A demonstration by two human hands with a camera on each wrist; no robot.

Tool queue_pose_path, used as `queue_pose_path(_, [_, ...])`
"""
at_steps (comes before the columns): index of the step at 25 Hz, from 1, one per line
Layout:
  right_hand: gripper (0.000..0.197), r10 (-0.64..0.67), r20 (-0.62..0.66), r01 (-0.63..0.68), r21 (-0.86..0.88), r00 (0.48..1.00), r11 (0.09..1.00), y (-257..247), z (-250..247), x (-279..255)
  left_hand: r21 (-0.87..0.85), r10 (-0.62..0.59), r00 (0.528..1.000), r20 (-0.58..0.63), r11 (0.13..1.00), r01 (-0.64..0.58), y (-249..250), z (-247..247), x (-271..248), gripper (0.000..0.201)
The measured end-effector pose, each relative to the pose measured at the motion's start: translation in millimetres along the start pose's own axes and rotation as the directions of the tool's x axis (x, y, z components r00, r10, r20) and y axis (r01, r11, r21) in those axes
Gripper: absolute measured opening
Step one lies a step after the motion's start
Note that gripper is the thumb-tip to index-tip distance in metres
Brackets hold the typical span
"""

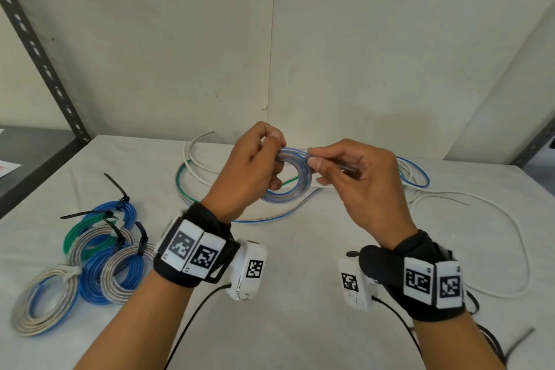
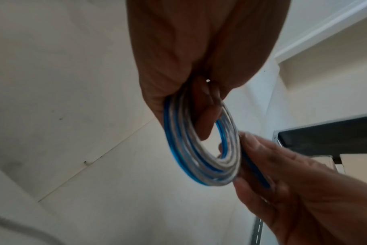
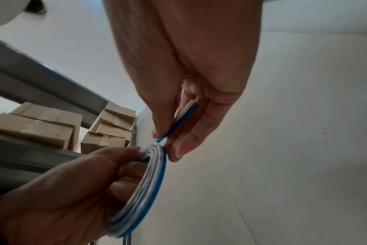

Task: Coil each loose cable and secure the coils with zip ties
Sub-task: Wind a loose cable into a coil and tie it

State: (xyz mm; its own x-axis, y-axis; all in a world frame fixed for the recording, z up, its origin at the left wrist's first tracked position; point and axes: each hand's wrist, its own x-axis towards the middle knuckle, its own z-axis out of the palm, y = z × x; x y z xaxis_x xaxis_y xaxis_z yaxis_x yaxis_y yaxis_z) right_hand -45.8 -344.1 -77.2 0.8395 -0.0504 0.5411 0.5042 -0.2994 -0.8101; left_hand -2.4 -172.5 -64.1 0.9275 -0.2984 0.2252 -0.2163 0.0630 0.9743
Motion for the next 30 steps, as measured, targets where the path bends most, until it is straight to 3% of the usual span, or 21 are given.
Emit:
queue_pose_path(3, [0.007,0.022,-0.125,-0.011,0.090,0.992,0.996,-0.7,7.9,-1.0,-0.126,-0.017,0.997,-0.075,0.992,0.007,2.8,-1.6,3.1,0.025])
queue_pose_path(6, [0.009,0.018,-0.118,-0.004,0.117,0.993,0.993,-2.1,19.1,-5.2,-0.260,-0.040,0.990,-0.138,0.966,0.003,4.3,-3.6,5.5,0.027])
queue_pose_path(9, [0.011,0.059,-0.087,-0.035,0.251,0.994,0.967,-2.6,23.8,-6.6,-0.396,-0.101,0.984,-0.148,0.917,0.034,6.3,-3.3,6.2,0.028])
queue_pose_path(12, [0.009,0.109,-0.150,-0.047,0.367,0.983,0.929,-3.2,33.4,-10.0,-0.482,-0.129,0.980,-0.151,0.875,0.041,5.3,2.6,5.8,0.029])
queue_pose_path(15, [0.005,0.090,-0.212,-0.012,0.341,0.973,0.940,-4.6,43.9,-14.5,-0.502,-0.135,0.971,-0.198,0.865,0.018,3.7,3.9,6.3,0.032])
queue_pose_path(19, [0.015,0.071,-0.245,-0.003,0.266,0.967,0.964,-2.2,49.3,-17.9,-0.541,-0.134,0.965,-0.224,0.841,-0.009,3.2,5.6,6.1,0.034])
queue_pose_path(24, [0.021,-0.021,-0.379,0.086,0.153,0.925,0.984,3.6,63.7,-25.3,-0.678,-0.176,0.961,-0.214,0.735,-0.017,-1.6,18.6,4.4,0.035])
queue_pose_path(30, [0.008,0.039,-0.360,0.037,0.200,0.932,0.979,4.3,59.5,-24.2,-0.708,-0.194,0.959,-0.207,0.706,-0.010,-4.7,15.9,6.8,0.035])
